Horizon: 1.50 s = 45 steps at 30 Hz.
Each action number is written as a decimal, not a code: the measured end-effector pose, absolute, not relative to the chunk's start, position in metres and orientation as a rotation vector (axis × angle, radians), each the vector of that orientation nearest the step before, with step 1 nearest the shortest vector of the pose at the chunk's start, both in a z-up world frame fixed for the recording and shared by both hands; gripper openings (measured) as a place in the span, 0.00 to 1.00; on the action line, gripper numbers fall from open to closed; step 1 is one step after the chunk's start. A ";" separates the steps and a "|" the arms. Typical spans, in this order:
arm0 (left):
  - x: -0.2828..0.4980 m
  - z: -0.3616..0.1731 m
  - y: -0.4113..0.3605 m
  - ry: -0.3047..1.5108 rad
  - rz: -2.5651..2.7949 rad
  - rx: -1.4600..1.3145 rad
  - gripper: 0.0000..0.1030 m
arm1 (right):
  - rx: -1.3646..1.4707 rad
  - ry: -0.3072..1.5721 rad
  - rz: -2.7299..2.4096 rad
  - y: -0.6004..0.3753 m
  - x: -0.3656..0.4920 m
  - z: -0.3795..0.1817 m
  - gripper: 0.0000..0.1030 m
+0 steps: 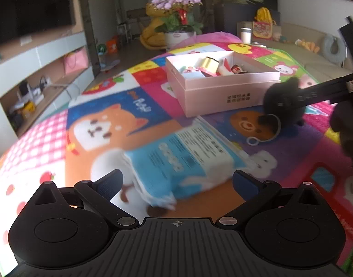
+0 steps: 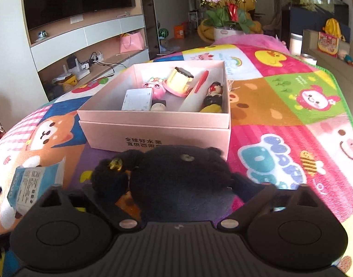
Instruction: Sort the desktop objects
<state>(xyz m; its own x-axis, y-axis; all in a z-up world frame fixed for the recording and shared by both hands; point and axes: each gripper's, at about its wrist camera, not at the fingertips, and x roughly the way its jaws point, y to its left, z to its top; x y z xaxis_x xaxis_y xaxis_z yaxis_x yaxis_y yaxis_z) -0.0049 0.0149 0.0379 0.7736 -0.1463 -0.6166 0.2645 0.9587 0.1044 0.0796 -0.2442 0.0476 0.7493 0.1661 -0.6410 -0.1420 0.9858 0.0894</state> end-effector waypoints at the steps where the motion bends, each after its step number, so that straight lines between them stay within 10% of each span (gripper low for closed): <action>1: -0.001 0.039 0.016 0.644 -0.230 0.190 1.00 | 0.046 0.702 0.171 -0.247 0.077 0.049 0.86; 33: 0.036 0.022 -0.028 0.720 -0.163 0.054 0.99 | -0.105 0.655 0.145 -0.244 0.014 0.047 0.86; 36: 0.031 0.022 -0.025 0.729 -0.170 0.087 0.68 | -0.096 0.655 0.150 -0.246 0.013 0.046 0.86; 45: 0.008 0.026 -0.012 0.735 -0.193 0.103 0.58 | -0.057 0.685 0.189 -0.247 0.007 0.050 0.86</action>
